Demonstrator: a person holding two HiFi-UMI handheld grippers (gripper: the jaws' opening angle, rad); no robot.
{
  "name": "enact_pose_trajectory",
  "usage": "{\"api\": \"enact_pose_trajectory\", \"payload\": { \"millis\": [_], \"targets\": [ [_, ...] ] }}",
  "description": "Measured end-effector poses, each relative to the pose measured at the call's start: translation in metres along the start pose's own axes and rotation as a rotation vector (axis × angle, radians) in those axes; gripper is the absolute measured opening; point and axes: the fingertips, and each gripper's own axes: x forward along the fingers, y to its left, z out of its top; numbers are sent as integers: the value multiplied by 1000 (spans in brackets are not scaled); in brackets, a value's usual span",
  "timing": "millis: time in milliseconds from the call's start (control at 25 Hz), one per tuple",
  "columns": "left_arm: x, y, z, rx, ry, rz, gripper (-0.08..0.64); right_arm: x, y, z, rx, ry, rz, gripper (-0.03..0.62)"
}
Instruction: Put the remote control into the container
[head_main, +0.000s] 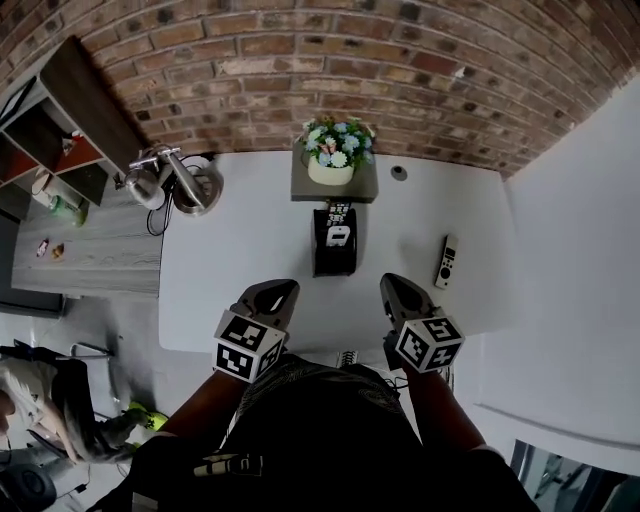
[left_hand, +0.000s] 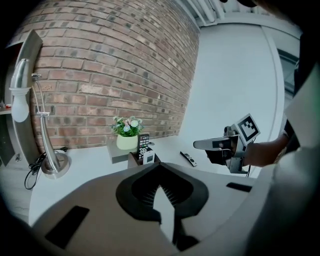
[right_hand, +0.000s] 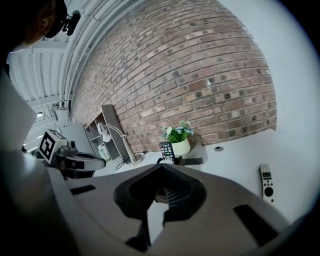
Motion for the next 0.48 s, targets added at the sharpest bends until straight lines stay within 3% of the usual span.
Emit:
{"api": "enact_pose_trajectory", "payload": {
  "millis": [240,480],
  "targets": [
    [20,-22,8,67,8,-34,-6,-18,-15,-20,-3,17,-58,9],
    [29,-39,17,66,-8,-59,-6,-28,-26,-25,-20,36,-78,9]
  ]
}}
